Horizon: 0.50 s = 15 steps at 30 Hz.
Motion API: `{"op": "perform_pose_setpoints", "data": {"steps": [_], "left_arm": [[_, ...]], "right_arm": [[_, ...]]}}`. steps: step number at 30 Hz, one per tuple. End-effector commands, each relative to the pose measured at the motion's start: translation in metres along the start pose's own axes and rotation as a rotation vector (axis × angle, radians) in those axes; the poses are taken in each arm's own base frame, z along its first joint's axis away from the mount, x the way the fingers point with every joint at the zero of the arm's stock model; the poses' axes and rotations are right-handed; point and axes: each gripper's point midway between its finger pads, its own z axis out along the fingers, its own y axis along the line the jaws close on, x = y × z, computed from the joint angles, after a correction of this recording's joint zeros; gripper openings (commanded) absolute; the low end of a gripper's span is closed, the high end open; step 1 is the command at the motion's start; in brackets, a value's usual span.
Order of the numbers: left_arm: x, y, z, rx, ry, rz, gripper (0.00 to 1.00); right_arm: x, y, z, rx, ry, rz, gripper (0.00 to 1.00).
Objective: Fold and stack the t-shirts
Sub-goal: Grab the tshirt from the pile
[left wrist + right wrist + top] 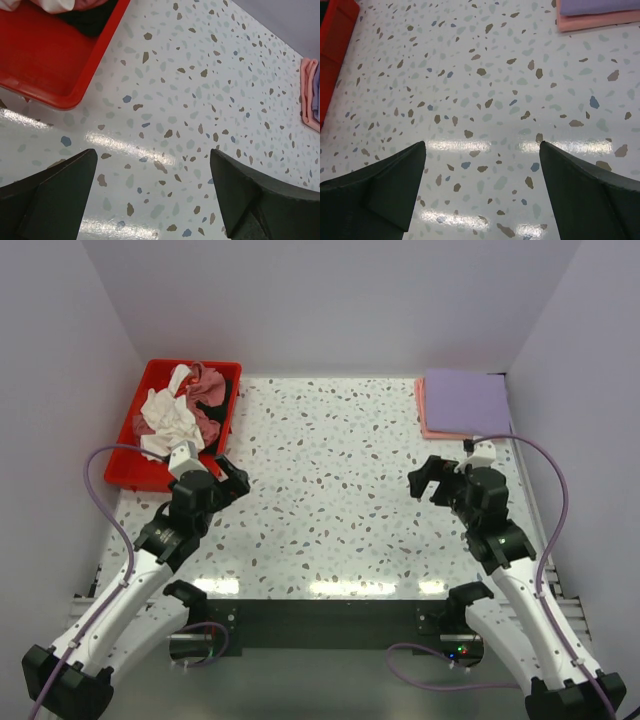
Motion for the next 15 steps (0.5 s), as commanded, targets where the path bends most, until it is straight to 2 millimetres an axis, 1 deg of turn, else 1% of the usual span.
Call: {"op": "perform_pose_setpoints", "data": {"steps": [1,3,4,5,6,7,8,9,10,11,12,13,14,15], "left_arm": [[-0.014,-0.007,0.001,0.005,-0.038,-0.024,1.00],[-0.014,-0.008,0.005,-0.006,-0.035,-0.012,1.00],[-0.011,-0.003,0.010,-0.047,-0.026,-0.005,1.00],[-0.011,-0.002,0.013,-0.069,-0.020,-0.007,1.00],[-0.017,-0.006,0.013,-0.071,-0.024,-0.010,1.00],[-0.011,-0.009,0.020,-0.074,0.008,0.010,1.00],[-0.010,-0.013,0.023,-0.065,0.022,0.027,1.00],[-0.009,-0.017,0.029,-0.071,0.040,0.047,1.00],[-0.010,-0.017,0.032,-0.083,0.038,0.051,1.00],[-0.013,-0.015,0.036,-0.104,0.026,0.052,1.00],[-0.018,-0.014,0.040,-0.122,0.006,0.047,1.00],[-0.023,-0.011,0.048,-0.149,-0.017,0.043,1.00],[-0.032,-0.005,0.054,-0.169,-0.037,0.033,1.00],[-0.037,-0.008,0.061,-0.165,-0.032,0.027,1.00]], "right_arm": [[-0.014,0.002,-0.005,-0.005,-0.063,0.019,0.99],[-0.013,0.001,-0.005,-0.001,-0.067,0.041,0.99],[-0.012,0.004,-0.005,-0.015,-0.069,0.047,0.99],[-0.012,0.012,-0.004,-0.060,-0.069,0.047,0.99],[-0.011,0.013,-0.004,-0.071,-0.066,0.043,0.99],[-0.011,0.015,-0.003,-0.080,-0.064,0.037,0.99],[-0.007,0.014,-0.003,-0.079,-0.042,0.024,0.99],[-0.008,0.016,-0.004,-0.082,-0.035,0.022,0.99],[-0.004,0.020,-0.004,-0.108,-0.016,0.021,0.99],[0.002,0.022,-0.001,-0.125,-0.002,0.021,0.99],[0.008,0.029,-0.001,-0.170,0.019,0.018,0.99],[0.008,0.030,0.001,-0.179,0.018,0.018,0.99],[0.012,0.030,0.002,-0.179,0.034,0.021,0.99],[0.012,0.029,0.004,-0.170,0.050,0.019,0.99]]}}
